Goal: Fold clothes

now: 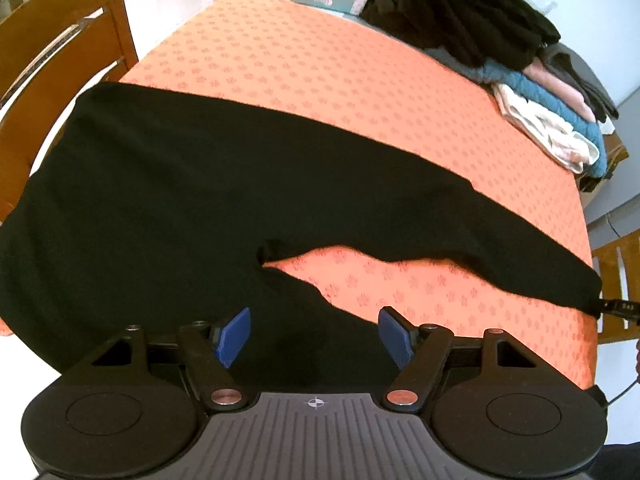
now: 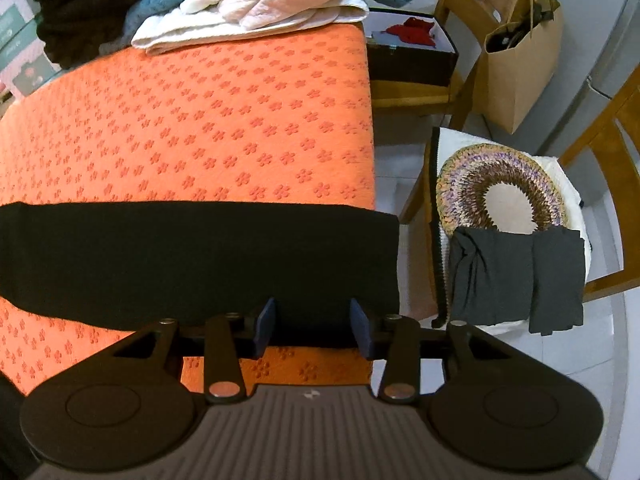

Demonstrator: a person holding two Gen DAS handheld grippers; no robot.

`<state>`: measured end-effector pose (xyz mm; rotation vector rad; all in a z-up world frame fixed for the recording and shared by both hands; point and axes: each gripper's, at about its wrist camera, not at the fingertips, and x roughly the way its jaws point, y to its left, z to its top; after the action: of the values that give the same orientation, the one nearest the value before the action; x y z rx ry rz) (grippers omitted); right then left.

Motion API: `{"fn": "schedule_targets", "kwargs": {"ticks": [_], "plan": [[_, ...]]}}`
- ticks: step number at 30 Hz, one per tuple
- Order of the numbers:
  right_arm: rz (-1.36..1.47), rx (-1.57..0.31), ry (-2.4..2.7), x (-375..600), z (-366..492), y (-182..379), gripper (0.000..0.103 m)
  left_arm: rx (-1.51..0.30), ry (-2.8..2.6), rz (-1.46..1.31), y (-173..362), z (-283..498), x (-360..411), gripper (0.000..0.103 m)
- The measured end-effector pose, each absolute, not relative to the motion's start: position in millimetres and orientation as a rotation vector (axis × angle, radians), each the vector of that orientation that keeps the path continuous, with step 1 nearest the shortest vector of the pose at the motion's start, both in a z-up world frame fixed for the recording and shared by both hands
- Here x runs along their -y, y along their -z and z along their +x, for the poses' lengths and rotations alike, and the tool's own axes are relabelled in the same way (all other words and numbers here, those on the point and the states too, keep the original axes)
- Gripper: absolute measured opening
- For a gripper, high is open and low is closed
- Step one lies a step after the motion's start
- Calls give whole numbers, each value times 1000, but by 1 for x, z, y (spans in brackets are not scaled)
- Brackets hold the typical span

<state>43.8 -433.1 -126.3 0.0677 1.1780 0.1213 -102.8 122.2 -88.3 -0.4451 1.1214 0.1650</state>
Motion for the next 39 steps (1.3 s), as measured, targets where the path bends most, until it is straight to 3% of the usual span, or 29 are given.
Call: {"fn": "schedule_targets", "kwargs": {"ticks": [6, 12, 16, 19, 22, 24, 32, 39], "plan": [[166, -1162, -61, 457, 45, 132, 50, -1112, -175, -456, 85, -98, -118, 73], [471, -1144, -15, 496, 39, 152, 63, -1121, -149, -468, 85, -91, -104, 73], [702, -1127, 2, 514, 29, 171, 64, -1131, -120, -454, 84, -86, -91, 73], [805, -1095, 20, 519, 22, 177, 51, -1131, -105, -441, 83, -82, -83, 73], [712, -1063, 43, 508, 20, 162, 25, -1119, -97, -429, 80, -79, -81, 73], [624, -1039, 44, 499, 22, 148, 16, -1111, -91, -424, 78, -77, -80, 73], [362, -958, 56, 479, 51, 93, 13, -1082, -98, -449, 74, -76, -85, 73], [29, -881, -87, 400, 57, 50, 13, -1043, -117, -502, 70, -81, -94, 73]]}}
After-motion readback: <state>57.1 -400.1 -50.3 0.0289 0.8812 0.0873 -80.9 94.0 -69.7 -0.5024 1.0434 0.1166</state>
